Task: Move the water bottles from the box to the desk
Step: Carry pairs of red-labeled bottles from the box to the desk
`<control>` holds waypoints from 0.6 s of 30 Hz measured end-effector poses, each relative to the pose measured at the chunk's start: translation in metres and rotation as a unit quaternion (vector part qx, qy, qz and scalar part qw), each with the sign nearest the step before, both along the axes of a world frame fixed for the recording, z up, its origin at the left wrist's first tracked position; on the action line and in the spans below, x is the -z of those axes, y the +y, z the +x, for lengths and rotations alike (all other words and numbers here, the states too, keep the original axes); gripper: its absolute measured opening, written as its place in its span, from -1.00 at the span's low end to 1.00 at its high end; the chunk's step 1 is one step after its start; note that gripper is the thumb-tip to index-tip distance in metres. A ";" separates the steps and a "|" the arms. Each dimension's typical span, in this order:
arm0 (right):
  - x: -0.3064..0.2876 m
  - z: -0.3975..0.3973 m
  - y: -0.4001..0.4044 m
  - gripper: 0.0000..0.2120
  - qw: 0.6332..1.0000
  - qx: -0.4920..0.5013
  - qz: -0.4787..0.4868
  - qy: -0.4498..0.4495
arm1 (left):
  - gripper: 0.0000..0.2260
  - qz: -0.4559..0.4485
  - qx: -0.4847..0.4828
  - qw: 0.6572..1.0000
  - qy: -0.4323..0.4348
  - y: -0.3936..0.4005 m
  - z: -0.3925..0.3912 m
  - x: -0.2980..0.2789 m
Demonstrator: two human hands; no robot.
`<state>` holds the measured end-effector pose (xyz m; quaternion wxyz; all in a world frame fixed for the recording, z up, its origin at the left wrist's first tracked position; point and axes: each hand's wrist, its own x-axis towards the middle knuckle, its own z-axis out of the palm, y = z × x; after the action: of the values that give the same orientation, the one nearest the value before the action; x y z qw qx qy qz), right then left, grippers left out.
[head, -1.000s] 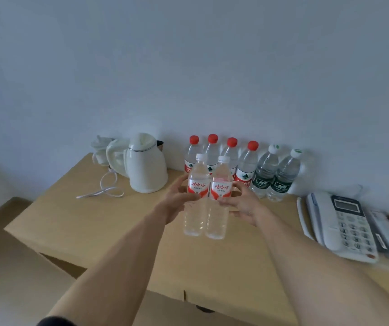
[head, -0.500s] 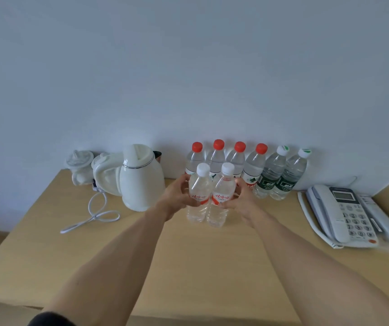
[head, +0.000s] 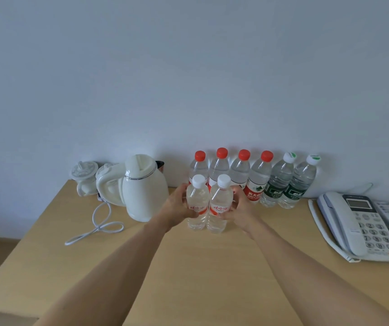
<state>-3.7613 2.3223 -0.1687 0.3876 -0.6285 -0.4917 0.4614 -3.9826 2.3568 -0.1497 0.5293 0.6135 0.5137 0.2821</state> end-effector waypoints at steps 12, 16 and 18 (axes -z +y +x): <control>-0.034 0.006 -0.013 -0.35 0.983 -0.027 0.114 -0.142 | -0.39 0.181 0.020 0.969 0.165 -0.003 -0.004 -0.031; -0.037 0.003 -0.016 -0.43 0.976 -0.021 0.132 -0.172 | -0.40 0.230 -0.007 0.950 0.212 -0.007 0.003 -0.029; -0.035 0.004 -0.018 -0.44 0.975 -0.020 0.136 -0.173 | -0.40 0.225 -0.016 0.953 0.201 -0.006 0.006 -0.029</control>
<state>-3.7577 2.3041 -0.1339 0.3690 -0.6304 -0.6218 0.2825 -3.9771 2.3512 -0.1210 0.2589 0.7522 0.5424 0.2701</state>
